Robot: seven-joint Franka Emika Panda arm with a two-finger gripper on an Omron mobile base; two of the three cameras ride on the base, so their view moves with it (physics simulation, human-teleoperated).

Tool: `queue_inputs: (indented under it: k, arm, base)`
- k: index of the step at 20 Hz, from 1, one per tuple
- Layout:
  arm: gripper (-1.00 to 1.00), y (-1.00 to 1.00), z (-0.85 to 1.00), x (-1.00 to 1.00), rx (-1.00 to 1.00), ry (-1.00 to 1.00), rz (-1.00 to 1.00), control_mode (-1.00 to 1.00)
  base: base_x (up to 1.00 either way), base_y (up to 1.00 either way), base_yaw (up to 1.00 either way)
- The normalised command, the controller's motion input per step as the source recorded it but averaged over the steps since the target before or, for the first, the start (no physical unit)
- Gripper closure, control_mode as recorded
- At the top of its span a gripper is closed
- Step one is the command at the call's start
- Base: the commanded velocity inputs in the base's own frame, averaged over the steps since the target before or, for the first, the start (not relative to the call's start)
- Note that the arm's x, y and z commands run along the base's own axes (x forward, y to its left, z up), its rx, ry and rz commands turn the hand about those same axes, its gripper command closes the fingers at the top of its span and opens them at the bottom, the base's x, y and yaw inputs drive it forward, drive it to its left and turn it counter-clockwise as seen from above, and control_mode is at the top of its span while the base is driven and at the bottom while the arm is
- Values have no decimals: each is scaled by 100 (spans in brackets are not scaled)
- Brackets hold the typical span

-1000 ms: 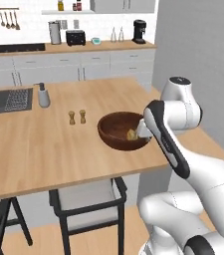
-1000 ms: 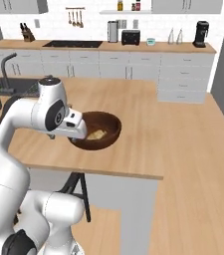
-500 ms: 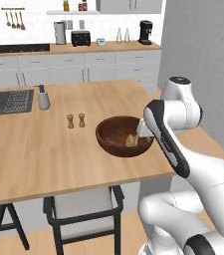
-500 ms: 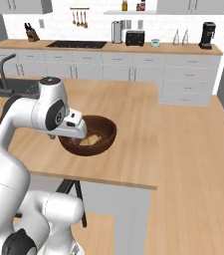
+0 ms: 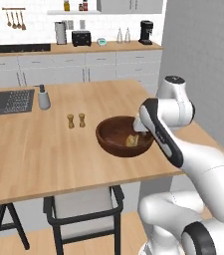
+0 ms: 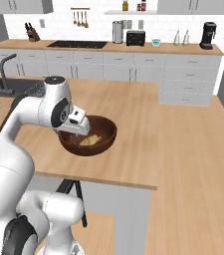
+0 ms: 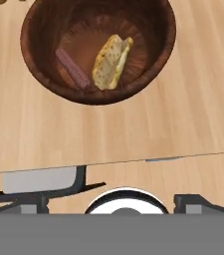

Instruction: Place one bun and one sausage from the bowl on each plate.

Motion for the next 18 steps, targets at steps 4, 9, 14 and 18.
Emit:
queue_inputs:
  k: [4, 9, 14, 18]
  arm:
    - [-100, 0, -13, 100, 1, 0, -25, -100]
    - [-100, 0, -49, 78, 0, 0, -31, -100]
    - [-100, 0, -49, 95, 4, 7, -5, -100]
    - [-100, 0, -38, 100, 2, 24, 0, -100]
  base:
    - [0, 0, 0]
    - [0, 0, 0]
    - [0, 0, 0]
    - [0, 0, 0]
